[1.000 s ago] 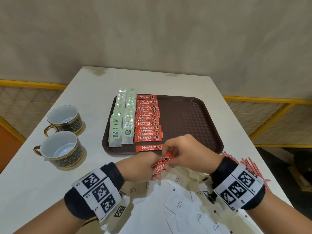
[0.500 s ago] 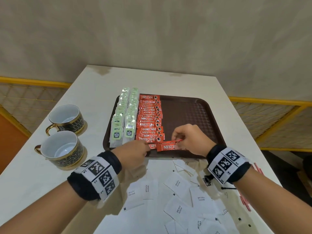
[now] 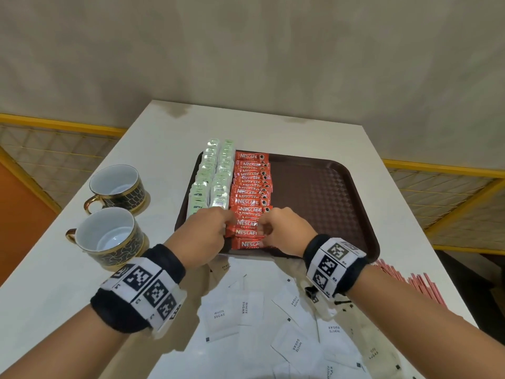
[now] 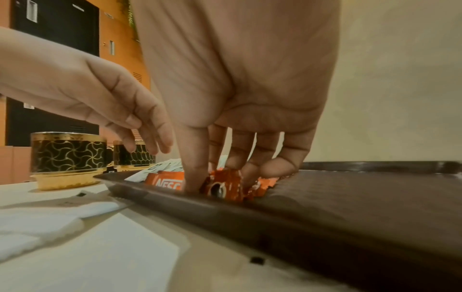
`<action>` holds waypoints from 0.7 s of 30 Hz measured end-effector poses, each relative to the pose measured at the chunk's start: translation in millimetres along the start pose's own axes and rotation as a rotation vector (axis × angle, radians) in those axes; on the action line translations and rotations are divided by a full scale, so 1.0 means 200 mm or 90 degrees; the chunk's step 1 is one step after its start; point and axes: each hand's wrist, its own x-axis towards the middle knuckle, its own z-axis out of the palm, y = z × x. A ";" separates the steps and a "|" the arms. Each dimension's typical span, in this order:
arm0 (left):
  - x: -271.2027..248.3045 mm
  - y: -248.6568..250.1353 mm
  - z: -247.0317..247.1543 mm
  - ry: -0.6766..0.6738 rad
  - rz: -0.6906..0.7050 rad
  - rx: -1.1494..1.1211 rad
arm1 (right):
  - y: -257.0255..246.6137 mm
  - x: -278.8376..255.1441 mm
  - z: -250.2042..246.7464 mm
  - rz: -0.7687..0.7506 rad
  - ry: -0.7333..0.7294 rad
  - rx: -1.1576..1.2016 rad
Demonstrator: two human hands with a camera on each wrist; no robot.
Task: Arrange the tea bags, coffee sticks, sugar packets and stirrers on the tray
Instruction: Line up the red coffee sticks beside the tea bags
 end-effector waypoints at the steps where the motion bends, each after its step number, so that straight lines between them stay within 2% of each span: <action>1: 0.00 0.00 0.00 0.000 -0.008 -0.002 | -0.01 0.01 0.01 0.004 0.001 -0.003; 4: -0.01 -0.01 0.01 -0.015 -0.008 0.030 | -0.03 0.02 0.02 0.012 0.009 -0.008; 9: -0.02 -0.03 0.10 -0.078 0.086 0.150 | -0.03 0.03 0.05 0.007 0.011 -0.003; 12: -0.03 -0.04 0.15 -0.096 0.102 0.193 | -0.04 0.03 0.06 0.008 0.019 0.012; 16: -0.05 -0.04 0.15 -0.083 0.101 0.207 | -0.02 0.03 0.03 0.006 0.017 0.023; 21: -0.03 -0.02 0.14 -0.060 0.112 0.206 | 0.02 0.06 -0.05 0.000 0.091 -0.008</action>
